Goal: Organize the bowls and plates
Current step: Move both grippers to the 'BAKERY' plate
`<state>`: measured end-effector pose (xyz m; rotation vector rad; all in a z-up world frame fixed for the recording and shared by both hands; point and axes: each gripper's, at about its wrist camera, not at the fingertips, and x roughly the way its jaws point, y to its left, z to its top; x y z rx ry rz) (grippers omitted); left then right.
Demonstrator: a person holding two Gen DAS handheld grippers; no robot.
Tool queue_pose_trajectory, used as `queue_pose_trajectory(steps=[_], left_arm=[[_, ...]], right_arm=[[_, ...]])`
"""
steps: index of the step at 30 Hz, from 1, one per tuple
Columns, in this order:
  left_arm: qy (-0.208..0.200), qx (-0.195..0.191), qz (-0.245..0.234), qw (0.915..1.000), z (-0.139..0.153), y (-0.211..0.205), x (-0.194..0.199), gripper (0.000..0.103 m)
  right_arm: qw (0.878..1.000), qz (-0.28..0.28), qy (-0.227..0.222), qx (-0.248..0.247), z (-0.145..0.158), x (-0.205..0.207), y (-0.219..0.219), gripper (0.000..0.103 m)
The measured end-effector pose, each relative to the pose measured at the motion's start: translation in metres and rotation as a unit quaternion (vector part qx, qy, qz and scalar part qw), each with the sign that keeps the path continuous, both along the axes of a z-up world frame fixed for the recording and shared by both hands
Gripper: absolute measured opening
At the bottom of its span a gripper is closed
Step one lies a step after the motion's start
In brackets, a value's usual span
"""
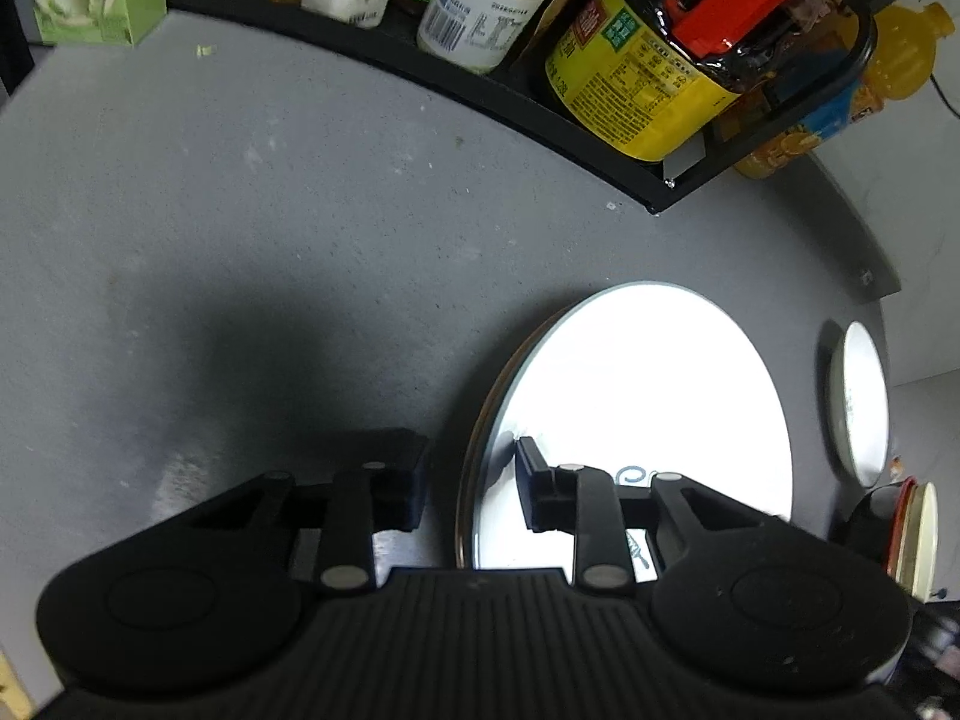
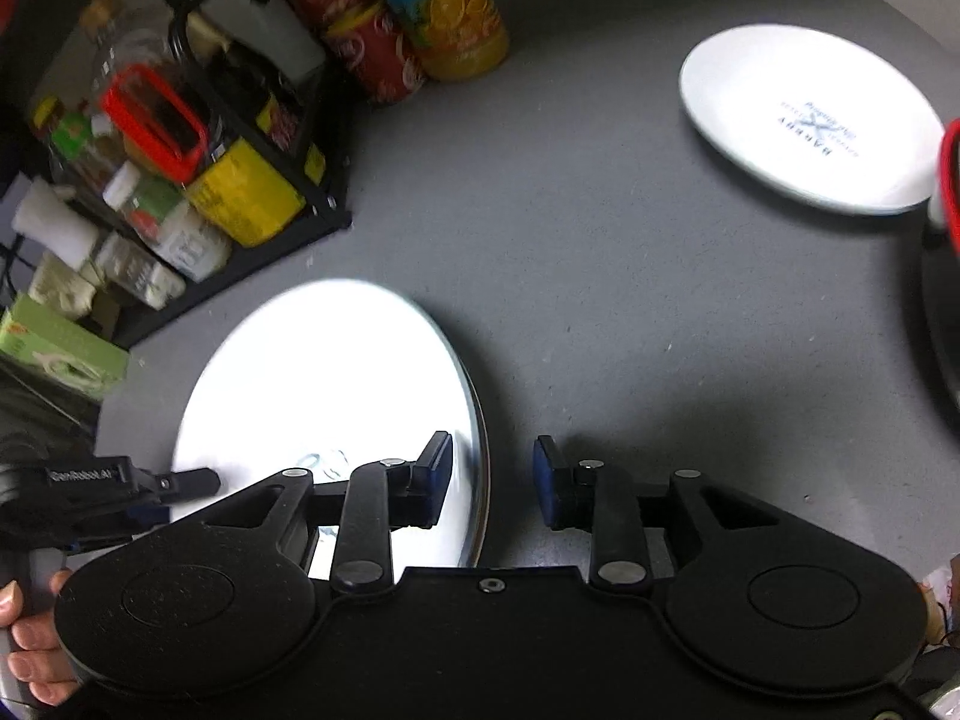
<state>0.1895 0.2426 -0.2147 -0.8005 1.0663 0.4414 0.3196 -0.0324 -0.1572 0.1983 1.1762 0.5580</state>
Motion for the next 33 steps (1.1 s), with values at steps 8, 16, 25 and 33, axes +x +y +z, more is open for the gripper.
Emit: queue_pose_trajectory(steps=[8, 16, 25, 33], left_arm=[[-0.017, 0.029, -0.004, 0.9994, 0.04, -0.017, 0.016, 0.049], [-0.036, 0.041, -0.03, 0.9981, 0.063, -0.054, 0.041, 0.081], [-0.051, 0.054, -0.064, 0.9952, 0.08, -0.089, 0.072, 0.081], [-0.058, 0.051, -0.078, 0.9939, 0.087, -0.124, 0.109, 0.082]], right_arm=[[1.0, -0.005, -0.029, -0.009, 0.029, 0.003, -0.011, 0.061], [0.998, 0.005, -0.062, -0.031, 0.051, 0.012, -0.021, 0.092], [0.995, 0.014, -0.093, -0.036, 0.071, 0.033, -0.05, 0.099], [0.994, 0.001, -0.099, -0.054, 0.073, 0.058, -0.084, 0.1]])
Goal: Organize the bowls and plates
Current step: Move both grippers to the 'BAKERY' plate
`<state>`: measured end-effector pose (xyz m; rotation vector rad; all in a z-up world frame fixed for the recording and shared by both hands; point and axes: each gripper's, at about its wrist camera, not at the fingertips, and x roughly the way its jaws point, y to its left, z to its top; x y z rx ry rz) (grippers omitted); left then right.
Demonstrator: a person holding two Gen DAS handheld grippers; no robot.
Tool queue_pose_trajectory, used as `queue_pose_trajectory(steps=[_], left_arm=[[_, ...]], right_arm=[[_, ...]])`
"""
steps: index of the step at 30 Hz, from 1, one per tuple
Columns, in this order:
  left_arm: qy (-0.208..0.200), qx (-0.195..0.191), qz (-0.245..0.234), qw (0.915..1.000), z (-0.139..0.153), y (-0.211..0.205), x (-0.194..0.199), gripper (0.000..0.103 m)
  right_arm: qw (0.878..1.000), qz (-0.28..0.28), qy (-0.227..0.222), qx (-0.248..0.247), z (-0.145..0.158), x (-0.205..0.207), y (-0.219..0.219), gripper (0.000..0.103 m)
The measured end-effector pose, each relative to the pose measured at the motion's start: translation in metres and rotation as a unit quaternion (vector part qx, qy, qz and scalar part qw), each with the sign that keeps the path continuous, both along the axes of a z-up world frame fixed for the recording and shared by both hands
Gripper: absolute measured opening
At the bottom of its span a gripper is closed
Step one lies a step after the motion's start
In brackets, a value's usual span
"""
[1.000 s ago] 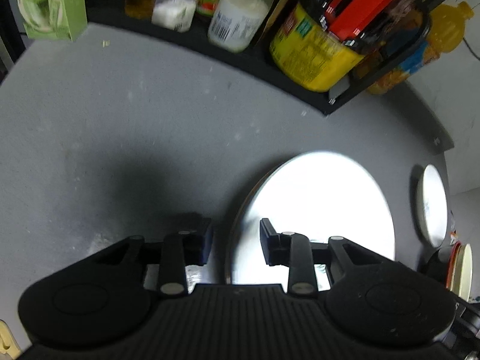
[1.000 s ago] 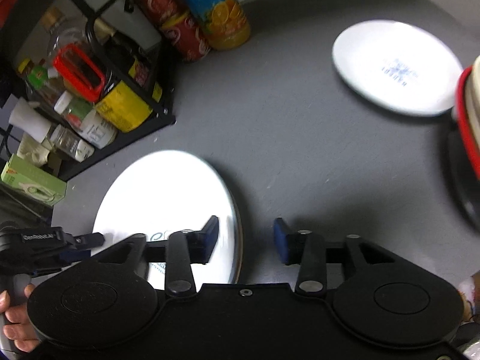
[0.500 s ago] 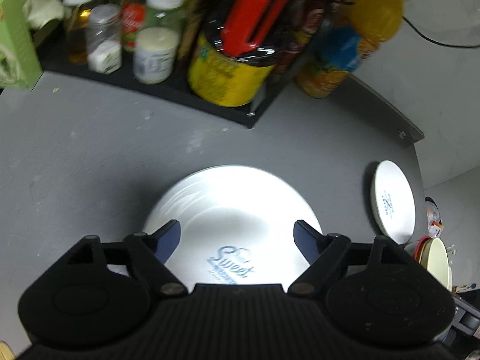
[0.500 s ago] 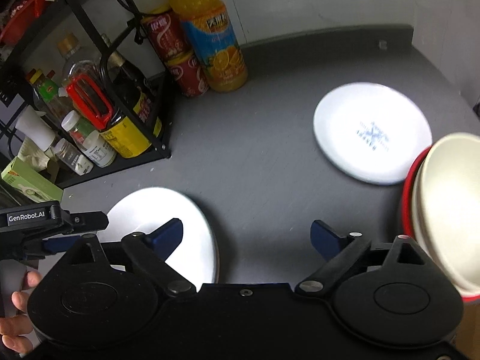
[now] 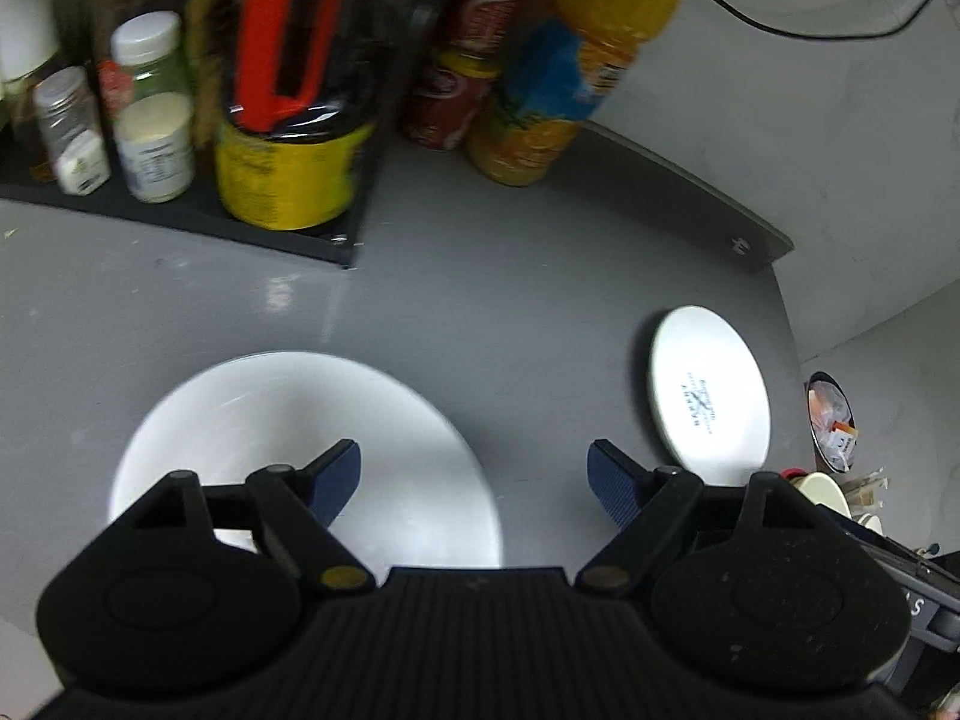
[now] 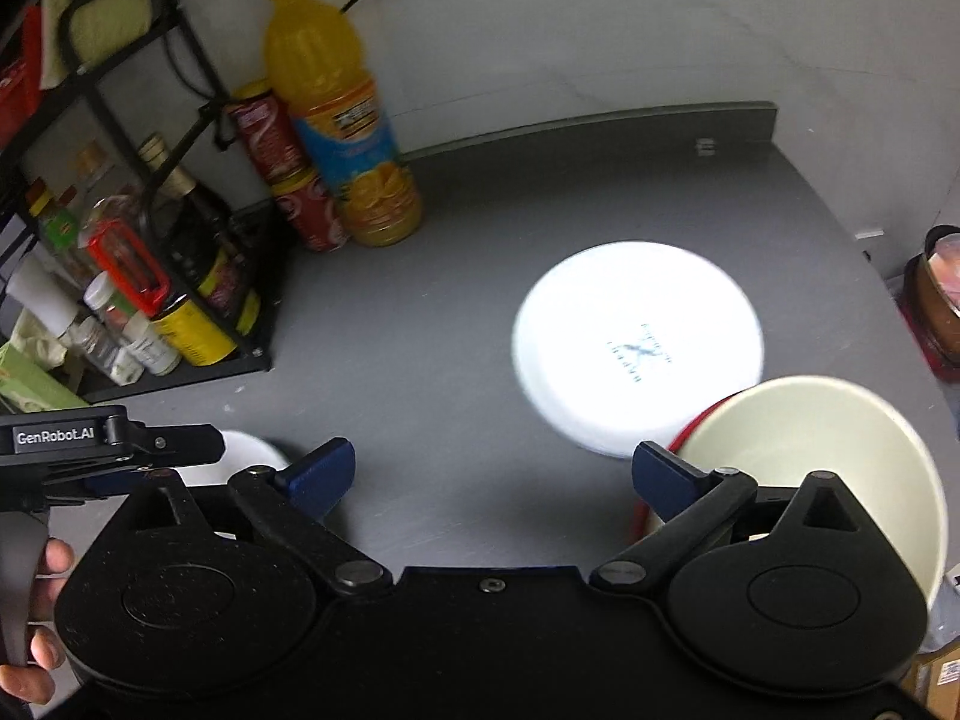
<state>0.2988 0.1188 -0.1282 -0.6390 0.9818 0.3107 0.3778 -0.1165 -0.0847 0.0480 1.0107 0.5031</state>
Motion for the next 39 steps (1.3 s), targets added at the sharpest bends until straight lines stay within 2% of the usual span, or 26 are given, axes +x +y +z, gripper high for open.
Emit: queue_pose_trajectory(steps=[12, 18, 28, 35, 39], left_arm=[[0.004, 0.002, -0.012, 0.9999, -0.003, -0.046, 0.051, 0.082], [0.018, -0.012, -0.008, 0.9997, -0.014, -0.063, 0.075, 0.082], [0.035, -0.055, 0.022, 0.9976, -0.038, -0.074, 0.1, 0.081], [0.033, -0.092, 0.044, 0.9942, -0.059, -0.078, 0.113, 0.079], [0.035, -0.105, 0.061, 0.992, -0.072, -0.081, 0.12, 0.077]], right_arm=[[1.0, -0.002, -0.004, 0.002, -0.002, 0.045, -0.039, 0.1], [1.0, 0.001, 0.006, 0.005, -0.008, 0.069, -0.055, 0.1], [0.999, 0.016, 0.043, 0.011, -0.027, 0.113, -0.067, 0.1], [0.997, 0.034, 0.063, 0.009, -0.043, 0.142, -0.071, 0.099], [0.996, 0.041, 0.08, 0.002, -0.056, 0.159, -0.072, 0.091]])
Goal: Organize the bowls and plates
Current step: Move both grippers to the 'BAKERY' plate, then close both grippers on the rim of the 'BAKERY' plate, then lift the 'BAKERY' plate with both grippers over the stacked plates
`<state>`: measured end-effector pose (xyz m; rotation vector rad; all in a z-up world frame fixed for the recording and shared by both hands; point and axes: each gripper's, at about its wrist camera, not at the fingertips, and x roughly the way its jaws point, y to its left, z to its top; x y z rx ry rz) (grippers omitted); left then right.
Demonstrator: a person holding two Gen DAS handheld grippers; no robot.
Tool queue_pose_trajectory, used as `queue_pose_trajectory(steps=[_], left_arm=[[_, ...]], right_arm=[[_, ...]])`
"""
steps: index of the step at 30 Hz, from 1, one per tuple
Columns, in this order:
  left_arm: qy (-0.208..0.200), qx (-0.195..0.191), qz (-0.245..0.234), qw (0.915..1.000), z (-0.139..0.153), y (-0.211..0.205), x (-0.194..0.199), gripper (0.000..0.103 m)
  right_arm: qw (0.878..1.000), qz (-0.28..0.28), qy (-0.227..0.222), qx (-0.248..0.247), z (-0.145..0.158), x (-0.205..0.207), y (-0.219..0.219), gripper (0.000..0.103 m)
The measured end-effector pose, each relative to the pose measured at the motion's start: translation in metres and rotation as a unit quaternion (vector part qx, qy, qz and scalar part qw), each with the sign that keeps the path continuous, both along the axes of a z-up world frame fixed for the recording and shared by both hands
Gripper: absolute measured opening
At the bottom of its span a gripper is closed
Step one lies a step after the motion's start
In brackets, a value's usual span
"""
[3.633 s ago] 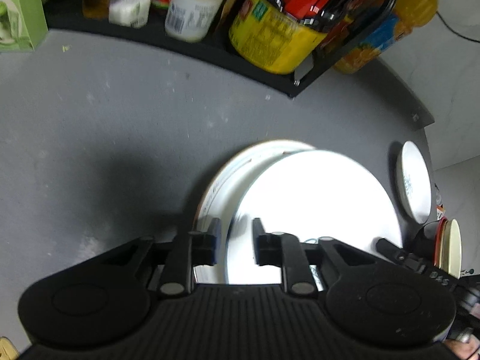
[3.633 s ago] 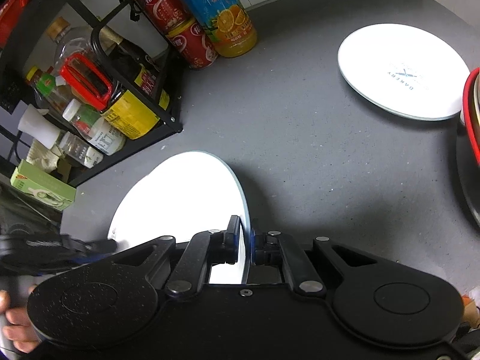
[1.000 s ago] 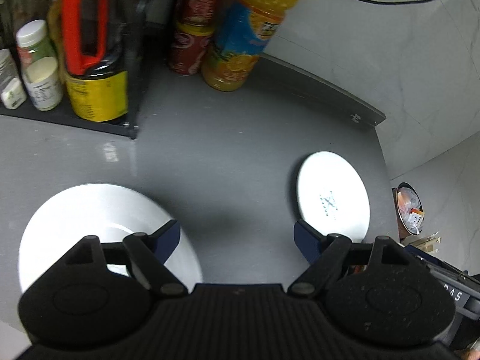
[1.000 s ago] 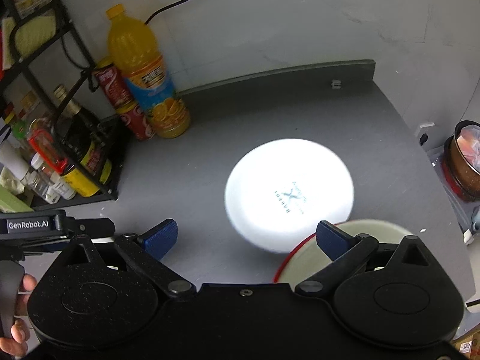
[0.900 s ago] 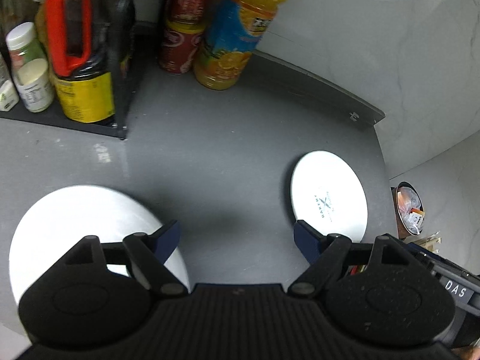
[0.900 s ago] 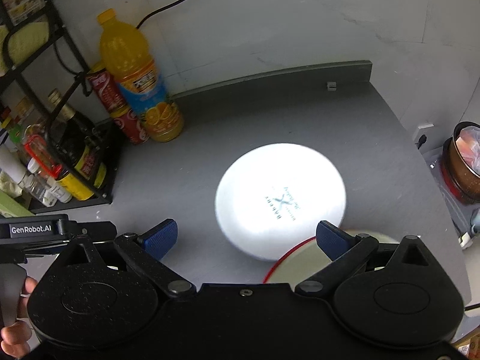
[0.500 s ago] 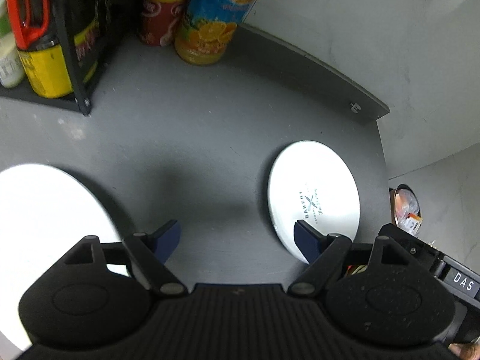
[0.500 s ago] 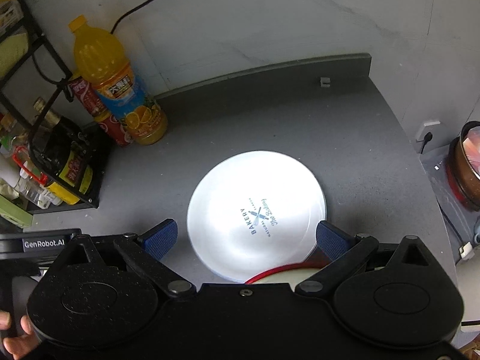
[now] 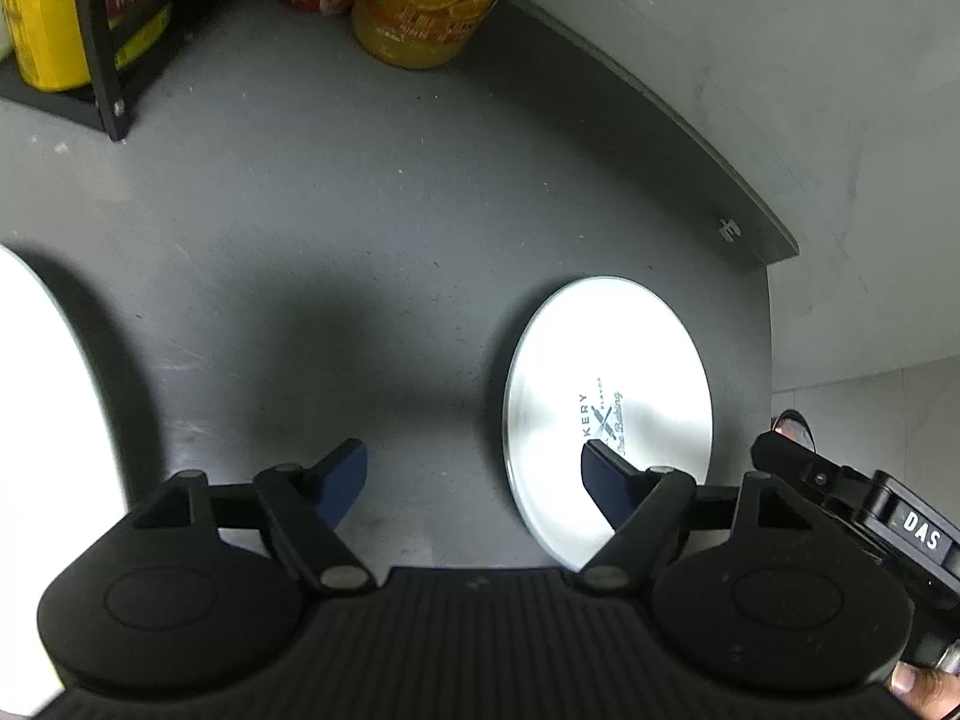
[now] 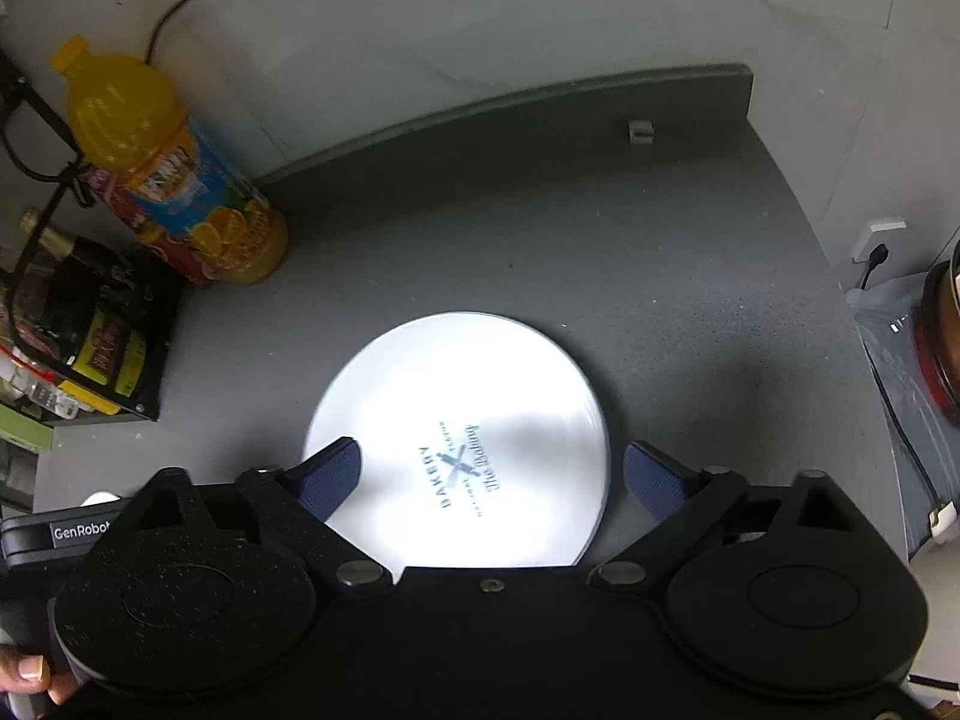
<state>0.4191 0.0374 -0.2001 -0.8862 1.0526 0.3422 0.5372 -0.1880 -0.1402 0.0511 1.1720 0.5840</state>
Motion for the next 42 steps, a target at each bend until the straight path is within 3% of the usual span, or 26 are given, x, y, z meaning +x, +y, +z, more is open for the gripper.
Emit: queue_pose_trajectory(steps=[15, 20, 24, 28, 34, 42], left_arm=[[0.007, -0.05, 0.053, 0.9973, -0.045, -0.014, 0.021, 0.044], [0.006, -0.048, 0.058, 0.9971, -0.047, -0.02, 0.027, 0.03], [0.003, -0.07, 0.059, 0.9958, -0.053, -0.023, 0.03, 0.021], [0.001, -0.081, 0.064, 0.9947, -0.056, -0.024, 0.029, 0.018], [-0.002, -0.096, 0.073, 0.9927, -0.062, -0.017, 0.024, 0.006], [-0.024, -0.087, 0.077, 0.993, -0.051, -0.005, 0.017, 0.004]], right_arm=[[0.997, 0.023, 0.056, -0.048, -0.056, 0.047, -0.004, 0.062], [0.995, 0.027, 0.084, -0.041, -0.071, 0.055, -0.009, 0.049], [0.995, 0.04, 0.086, -0.035, -0.071, 0.055, -0.007, 0.046], [0.993, 0.058, 0.101, -0.018, -0.072, 0.052, -0.002, 0.021], [0.993, 0.065, 0.094, -0.015, -0.072, 0.051, -0.002, 0.017], [0.995, 0.069, 0.071, 0.02, -0.053, 0.045, -0.004, 0.009]])
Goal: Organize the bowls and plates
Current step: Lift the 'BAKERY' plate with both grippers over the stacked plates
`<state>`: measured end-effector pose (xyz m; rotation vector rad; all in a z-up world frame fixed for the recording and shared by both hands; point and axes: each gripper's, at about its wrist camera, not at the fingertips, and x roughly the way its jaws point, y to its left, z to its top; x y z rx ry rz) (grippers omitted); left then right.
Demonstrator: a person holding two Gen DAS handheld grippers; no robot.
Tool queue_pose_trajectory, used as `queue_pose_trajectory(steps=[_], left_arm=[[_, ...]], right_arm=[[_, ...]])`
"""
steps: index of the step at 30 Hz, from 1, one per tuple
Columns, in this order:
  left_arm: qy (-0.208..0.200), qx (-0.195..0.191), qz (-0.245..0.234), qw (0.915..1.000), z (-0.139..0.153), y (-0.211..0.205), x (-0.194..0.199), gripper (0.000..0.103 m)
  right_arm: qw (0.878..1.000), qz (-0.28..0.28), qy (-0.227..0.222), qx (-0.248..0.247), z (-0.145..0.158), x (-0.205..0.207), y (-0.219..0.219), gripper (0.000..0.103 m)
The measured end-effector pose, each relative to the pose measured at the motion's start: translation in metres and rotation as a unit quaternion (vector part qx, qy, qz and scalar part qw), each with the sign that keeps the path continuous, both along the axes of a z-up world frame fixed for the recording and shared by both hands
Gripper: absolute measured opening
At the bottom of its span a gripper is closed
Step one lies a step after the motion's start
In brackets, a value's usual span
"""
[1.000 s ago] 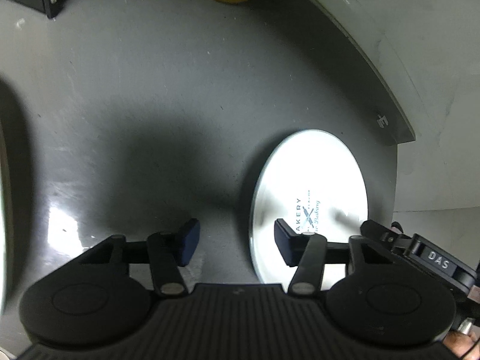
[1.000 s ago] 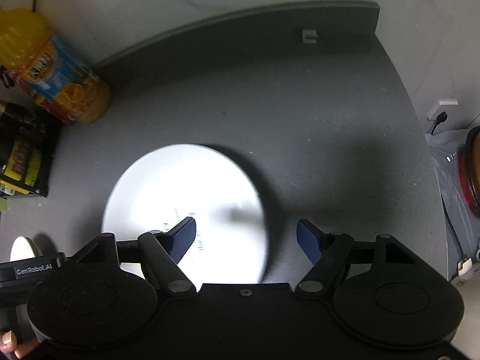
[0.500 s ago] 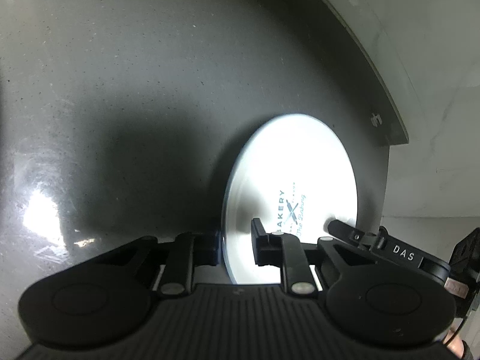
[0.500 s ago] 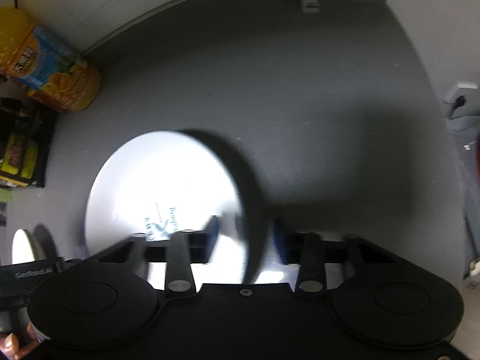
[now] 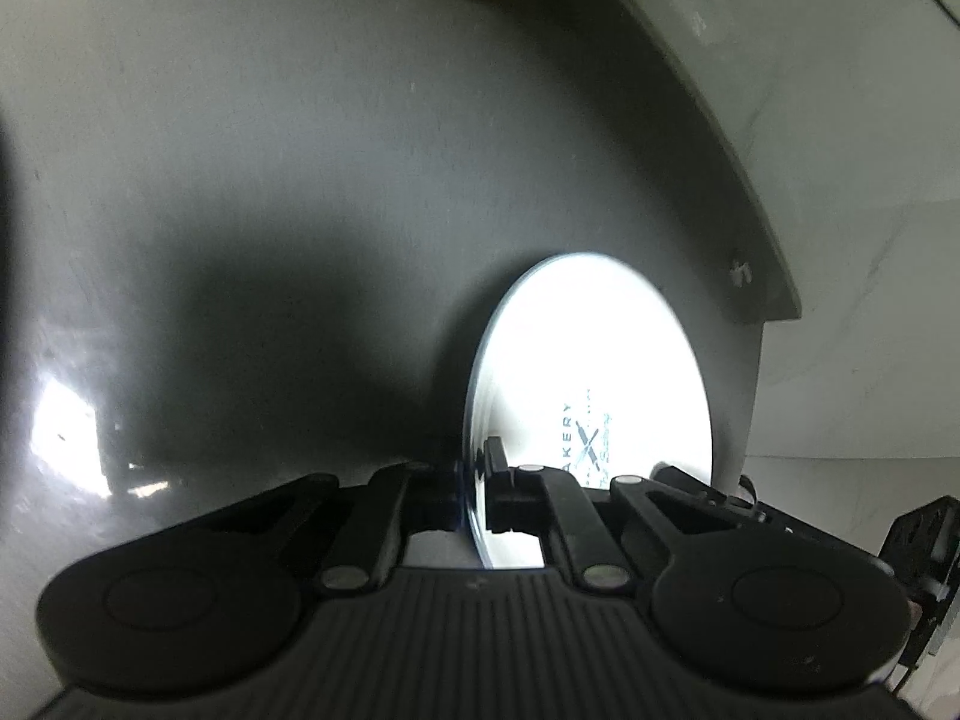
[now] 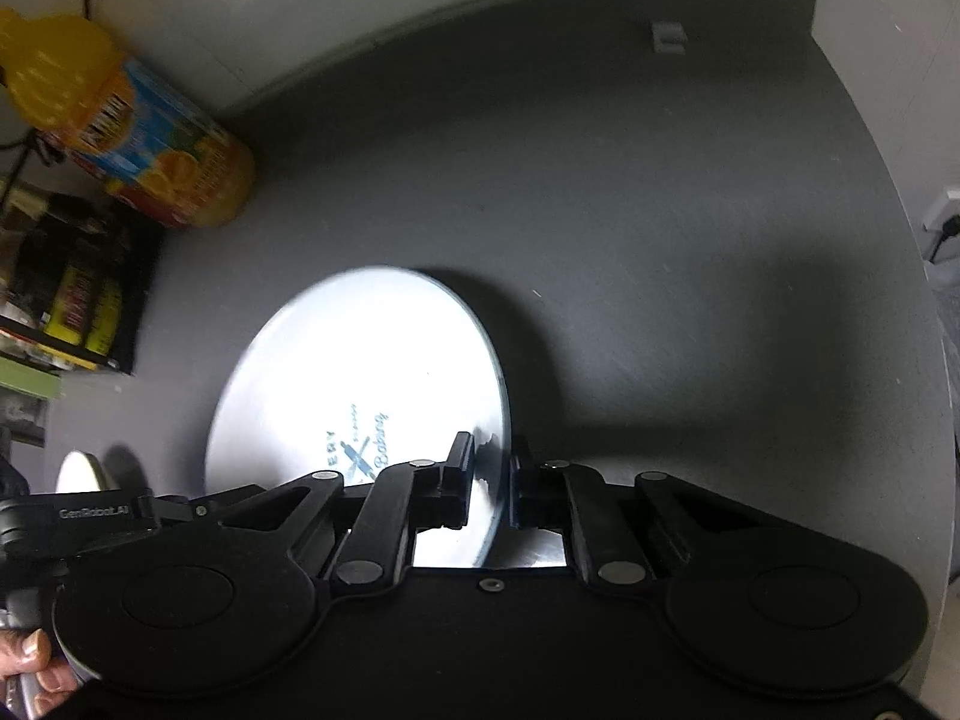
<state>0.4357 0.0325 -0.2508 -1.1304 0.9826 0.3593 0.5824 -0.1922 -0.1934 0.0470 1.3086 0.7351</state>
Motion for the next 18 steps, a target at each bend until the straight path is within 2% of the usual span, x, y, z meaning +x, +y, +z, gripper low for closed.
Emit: queue_pose_trajectory(steps=[4, 18], left_arm=[[-0.005, 0.005, 0.009, 0.9999, 0.007, 0.013, -0.006, 0.004], [-0.036, 0.011, 0.021, 0.9991, 0.03, 0.047, -0.031, 0.004]], right_arm=[[1.0, 0.009, -0.009, 0.019, 0.012, -0.005, 0.007, 0.007], [0.999, 0.02, -0.037, 0.035, 0.038, -0.023, 0.038, 0.008]])
